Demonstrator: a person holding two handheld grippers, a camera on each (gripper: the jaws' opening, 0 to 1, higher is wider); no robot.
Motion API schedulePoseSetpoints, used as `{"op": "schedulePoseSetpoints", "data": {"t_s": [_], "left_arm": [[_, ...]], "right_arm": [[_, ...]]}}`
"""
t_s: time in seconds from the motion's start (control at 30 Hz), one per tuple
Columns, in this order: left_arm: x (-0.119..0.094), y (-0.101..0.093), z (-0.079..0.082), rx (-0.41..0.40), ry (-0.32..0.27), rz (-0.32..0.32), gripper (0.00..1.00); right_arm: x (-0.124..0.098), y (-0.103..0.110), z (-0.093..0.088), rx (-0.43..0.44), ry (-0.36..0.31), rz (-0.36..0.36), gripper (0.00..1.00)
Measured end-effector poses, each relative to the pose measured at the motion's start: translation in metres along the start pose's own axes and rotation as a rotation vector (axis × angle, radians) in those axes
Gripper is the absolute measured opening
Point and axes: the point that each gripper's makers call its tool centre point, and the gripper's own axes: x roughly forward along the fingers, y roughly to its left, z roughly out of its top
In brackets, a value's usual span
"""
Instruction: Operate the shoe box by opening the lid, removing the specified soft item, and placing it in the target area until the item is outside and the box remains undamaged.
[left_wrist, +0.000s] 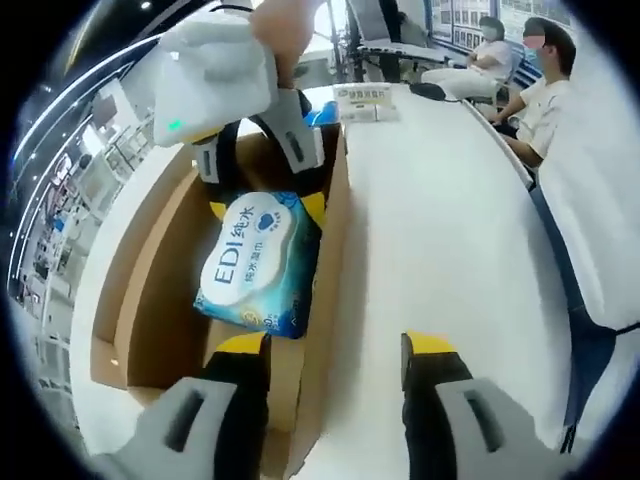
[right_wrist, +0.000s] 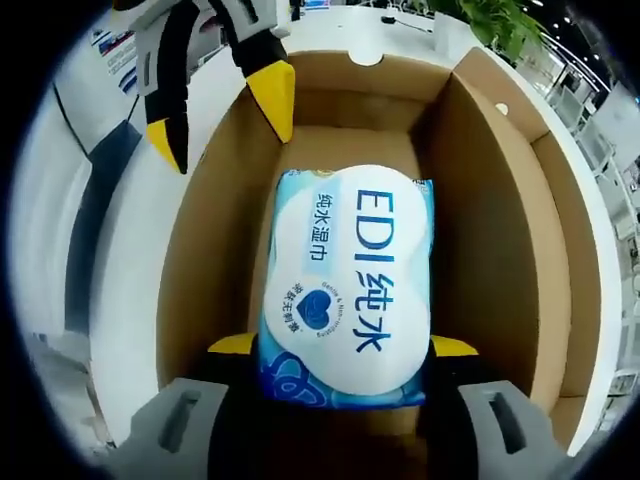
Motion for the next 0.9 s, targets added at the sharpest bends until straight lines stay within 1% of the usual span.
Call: {"op": "schedulePoseSetpoints", "data": {"t_s": [0.1,0.2,0.23,0.27,0.3,0.33,0.37,0.4,0.43,0.53,0.57,0.67,0.77,0.8,0.9], "left_arm": [[-0.010,0.004,0.007,-0.043,-0.037,0.021,0.53],[-0.019,0.010,0.009,-0.090,-0.067,0.041,0.53],[-0.024,0.012,0.008,-0.123,-0.072,0.045,0.53],[-0.025,0.013,0.008,-0.133,-0.074,0.047,0.53],[-0.030,0.016,0.009,-0.146,-0.090,0.061,0.53],[-0.036,0.018,0.011,-0.146,-0.103,0.071,0.52],[-0.044,0.021,0.013,-0.120,-0.098,0.092,0.51],[-0.052,0.026,0.020,-0.072,-0.118,0.121,0.49],[-0.055,0.026,0.022,-0.066,-0.131,0.125,0.48],[-0.073,0.032,0.035,-0.093,-0.166,0.144,0.50],[-0.080,0.038,0.041,-0.083,-0.185,0.163,0.51],[-0.094,0.050,0.053,-0.072,-0.215,0.186,0.51],[-0.103,0.064,0.062,-0.069,-0.228,0.194,0.55],[-0.105,0.069,0.064,-0.053,-0.223,0.194,0.56],[-0.106,0.076,0.067,0.003,-0.215,0.185,0.61]], "right_arm": [[0.001,-0.001,0.000,0.000,0.002,-0.006,0.65],[0.001,-0.001,0.000,-0.001,0.004,-0.011,0.65],[0.000,-0.001,0.000,0.000,0.003,-0.011,0.65],[0.001,-0.001,0.000,0.000,0.003,-0.012,0.65],[0.000,0.000,0.000,0.000,0.003,-0.013,0.65],[0.000,0.000,0.000,0.000,0.003,-0.013,0.65],[0.000,0.000,0.001,0.000,0.003,-0.014,0.65],[0.000,0.000,0.001,0.000,0.003,-0.014,0.65],[0.000,0.000,0.001,-0.001,0.003,-0.014,0.65],[0.000,0.000,0.000,0.000,0.002,-0.011,0.65],[0.000,0.000,0.000,0.000,0.000,-0.009,0.65],[0.001,0.000,0.000,0.000,-0.003,-0.005,0.65],[0.001,0.000,0.000,0.000,-0.002,-0.004,0.66],[0.001,0.001,0.000,0.000,-0.001,-0.004,0.66],[0.001,0.001,0.001,0.001,-0.003,-0.004,0.66]]}}
